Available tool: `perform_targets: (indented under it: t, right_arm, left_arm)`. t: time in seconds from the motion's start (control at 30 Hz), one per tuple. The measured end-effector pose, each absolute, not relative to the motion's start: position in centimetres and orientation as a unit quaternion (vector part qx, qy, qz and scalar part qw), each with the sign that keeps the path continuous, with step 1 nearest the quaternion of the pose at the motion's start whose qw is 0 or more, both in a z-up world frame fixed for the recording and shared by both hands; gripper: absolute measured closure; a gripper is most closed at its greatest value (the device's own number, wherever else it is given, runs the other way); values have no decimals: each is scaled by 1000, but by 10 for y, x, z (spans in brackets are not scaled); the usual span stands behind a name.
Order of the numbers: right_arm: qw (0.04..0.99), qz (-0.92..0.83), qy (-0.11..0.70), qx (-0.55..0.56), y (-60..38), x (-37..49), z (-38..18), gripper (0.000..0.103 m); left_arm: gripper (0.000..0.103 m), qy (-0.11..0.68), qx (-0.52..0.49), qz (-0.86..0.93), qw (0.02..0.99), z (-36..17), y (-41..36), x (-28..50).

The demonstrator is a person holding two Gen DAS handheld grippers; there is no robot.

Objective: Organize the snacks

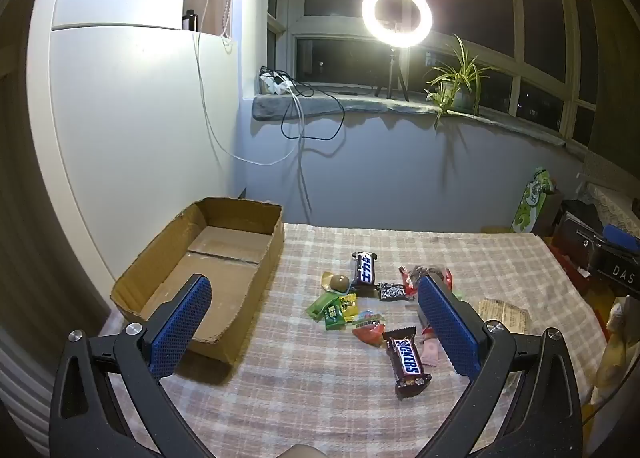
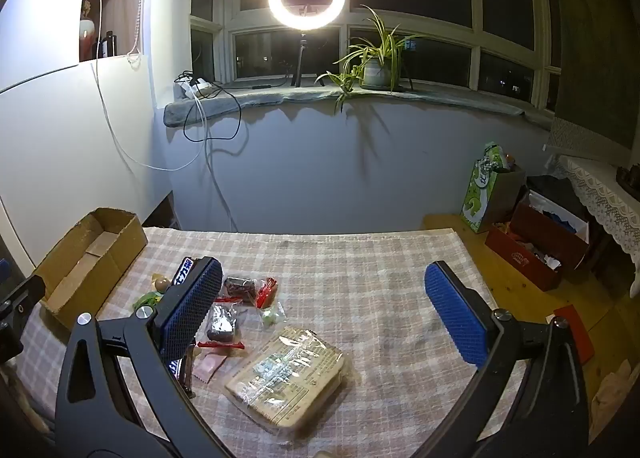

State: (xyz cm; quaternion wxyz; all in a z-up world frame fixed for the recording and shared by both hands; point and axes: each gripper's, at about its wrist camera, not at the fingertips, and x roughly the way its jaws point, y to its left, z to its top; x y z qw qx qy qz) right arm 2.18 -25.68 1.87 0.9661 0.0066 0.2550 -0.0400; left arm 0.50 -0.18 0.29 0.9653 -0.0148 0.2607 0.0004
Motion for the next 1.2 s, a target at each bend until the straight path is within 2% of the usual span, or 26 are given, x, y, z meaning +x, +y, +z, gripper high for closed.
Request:
perform_targets:
  t: [1.2]
  right_arm:
    - [956, -45, 289, 8, -258, 31, 1, 0]
  left_arm:
    - [1, 287, -11, -41, 957, -12, -19, 13]
